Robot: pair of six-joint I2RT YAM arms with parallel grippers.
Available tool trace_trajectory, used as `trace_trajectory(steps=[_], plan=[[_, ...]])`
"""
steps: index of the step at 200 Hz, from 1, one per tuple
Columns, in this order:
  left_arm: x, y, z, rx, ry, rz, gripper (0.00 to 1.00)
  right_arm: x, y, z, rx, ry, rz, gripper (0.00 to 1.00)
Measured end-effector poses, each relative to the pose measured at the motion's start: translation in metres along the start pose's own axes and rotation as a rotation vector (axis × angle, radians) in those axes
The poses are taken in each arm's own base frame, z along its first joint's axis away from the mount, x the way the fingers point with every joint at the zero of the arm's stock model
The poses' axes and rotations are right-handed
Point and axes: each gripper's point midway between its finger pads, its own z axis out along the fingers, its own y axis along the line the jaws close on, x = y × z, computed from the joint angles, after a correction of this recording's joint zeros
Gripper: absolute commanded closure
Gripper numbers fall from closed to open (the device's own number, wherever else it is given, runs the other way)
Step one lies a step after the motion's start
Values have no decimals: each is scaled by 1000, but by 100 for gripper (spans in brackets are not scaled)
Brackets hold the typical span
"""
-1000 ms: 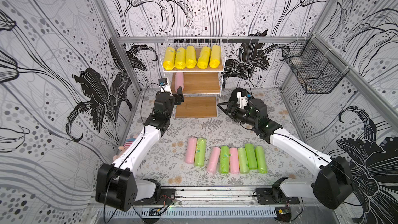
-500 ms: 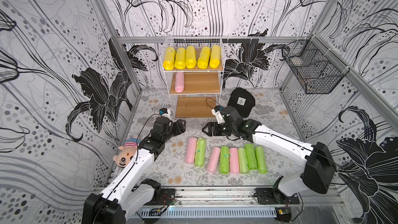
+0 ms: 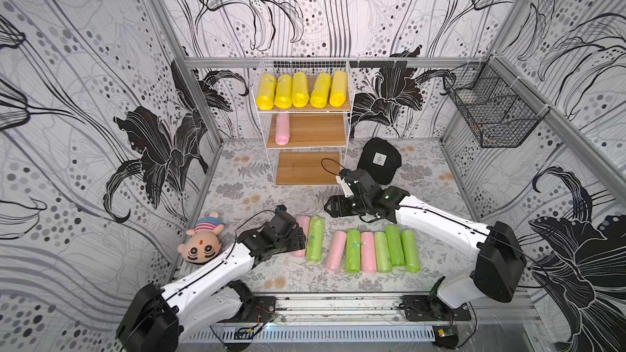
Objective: Sort the rolls of trash bags by color and place them on the shelf
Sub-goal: Pick up the roll of trash bags from the center of the board.
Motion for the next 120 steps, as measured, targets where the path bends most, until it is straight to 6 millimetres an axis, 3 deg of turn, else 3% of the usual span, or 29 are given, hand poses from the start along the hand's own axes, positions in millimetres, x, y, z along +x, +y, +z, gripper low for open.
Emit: trace_trajectory(steps=[42, 80, 104, 120], plan=[[13, 7, 19, -41, 66, 2, 31, 2, -4, 0, 6, 2, 5, 21], [17, -2, 35, -15, 99, 8, 33, 5, -7, 0, 10, 8, 6, 21], [21, -3, 43, 3, 108, 7, 43, 7, -8, 0, 12, 11, 8, 21], [22, -4, 45, 13, 103, 6, 55, 7, -9, 0, 13, 10, 9, 21]])
